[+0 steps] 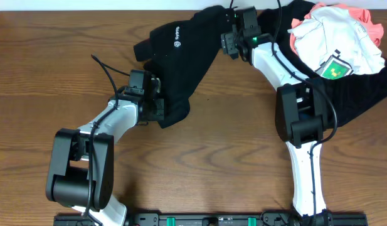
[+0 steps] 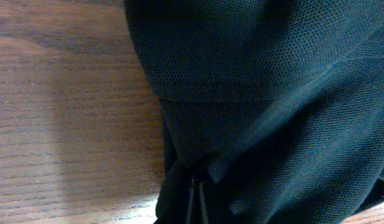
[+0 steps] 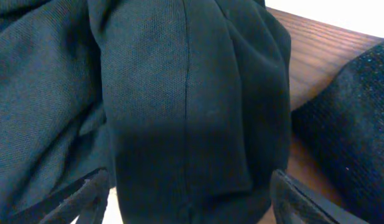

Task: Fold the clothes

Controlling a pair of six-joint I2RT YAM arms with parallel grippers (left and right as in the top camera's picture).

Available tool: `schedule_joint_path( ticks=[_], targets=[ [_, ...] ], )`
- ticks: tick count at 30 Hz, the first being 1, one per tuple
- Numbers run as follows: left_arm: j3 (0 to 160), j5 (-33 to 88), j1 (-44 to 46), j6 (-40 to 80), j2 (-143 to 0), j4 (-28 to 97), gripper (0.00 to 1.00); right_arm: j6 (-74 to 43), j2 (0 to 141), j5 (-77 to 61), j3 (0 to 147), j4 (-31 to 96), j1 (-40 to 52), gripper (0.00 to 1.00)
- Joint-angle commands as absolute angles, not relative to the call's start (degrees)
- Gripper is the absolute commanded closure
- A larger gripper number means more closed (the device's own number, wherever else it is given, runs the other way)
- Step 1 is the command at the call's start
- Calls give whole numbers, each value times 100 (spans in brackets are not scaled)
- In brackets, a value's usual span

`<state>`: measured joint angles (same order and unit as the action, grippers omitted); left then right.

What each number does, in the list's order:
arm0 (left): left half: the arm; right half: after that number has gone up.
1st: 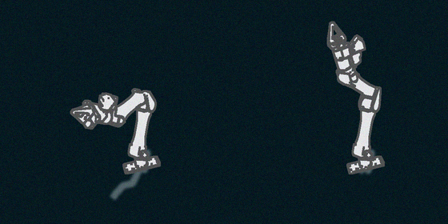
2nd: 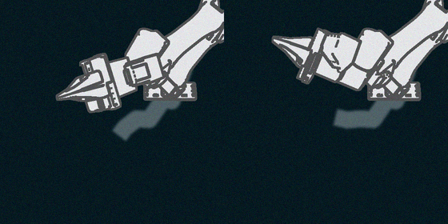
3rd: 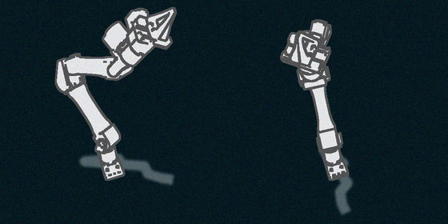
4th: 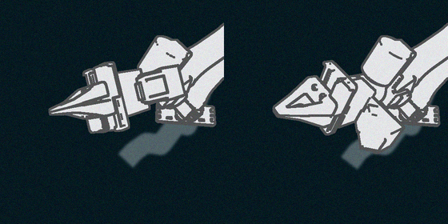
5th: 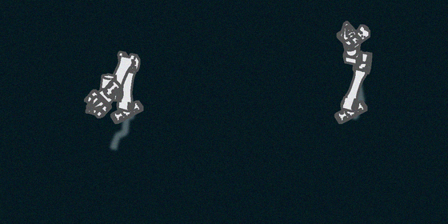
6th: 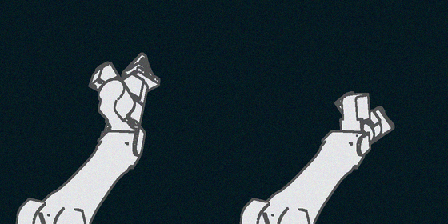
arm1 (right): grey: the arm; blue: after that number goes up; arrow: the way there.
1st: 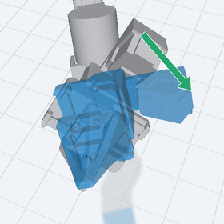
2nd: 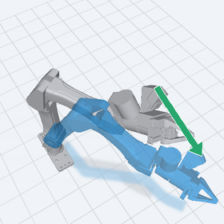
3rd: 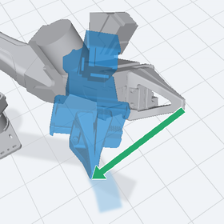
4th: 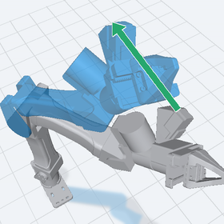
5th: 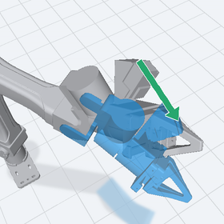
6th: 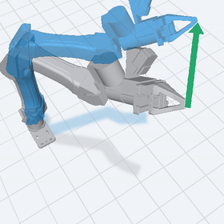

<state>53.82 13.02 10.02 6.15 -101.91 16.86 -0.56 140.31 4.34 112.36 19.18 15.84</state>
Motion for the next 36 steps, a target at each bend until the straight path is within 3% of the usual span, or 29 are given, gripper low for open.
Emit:
schedule_joint_path(
  ticks=[1, 5, 8, 11, 16, 18, 23, 26, 32, 36],
  targets=[
    [5343, 1151, 998, 648, -10248, 1728, 94, -5, 14086, 401, 11133, 1798, 1678, 24],
    [5343, 1151, 998, 648, -10248, 1732, 94, -152, 14263, 405, 11133, 1732, 1688, 32],
    [5343, 1153, 998, 650, -10248, 1732, 94, -298, 14287, 403, 11131, 1730, 1688, 53],
    [5343, 1153, 998, 650, -10248, 1730, 94, -298, 14287, 405, 11131, 1739, 1688, 68],
    [5343, 1151, 998, 648, -10248, 1728, 94, -298, 14339, 405, 11131, 1796, 1688, 53],
    [5343, 1151, 1000, 648, -10248, 1730, 94, -301, 14374, 405, 11131, 1804, 1688, 39],
    [5343, 1151, 998, 648, -10248, 1730, 94, -469, 14512, 405, 11131, 1798, 1686, 34],
    [5343, 1151, 998, 648, -10248, 1730, 94, -471, 14545, 405, 11131, 1833, 1686, 46],
    [5343, 1146, 998, 646, -10248, 1754, 94, -685, 14475, 405, 11185, 2062, 1667, 96],
    [5343, 1031, 998, 648, -10241, 1883, 94, -768, 14151, 405, 11397, 2685, 1662, 99]
  ],
)
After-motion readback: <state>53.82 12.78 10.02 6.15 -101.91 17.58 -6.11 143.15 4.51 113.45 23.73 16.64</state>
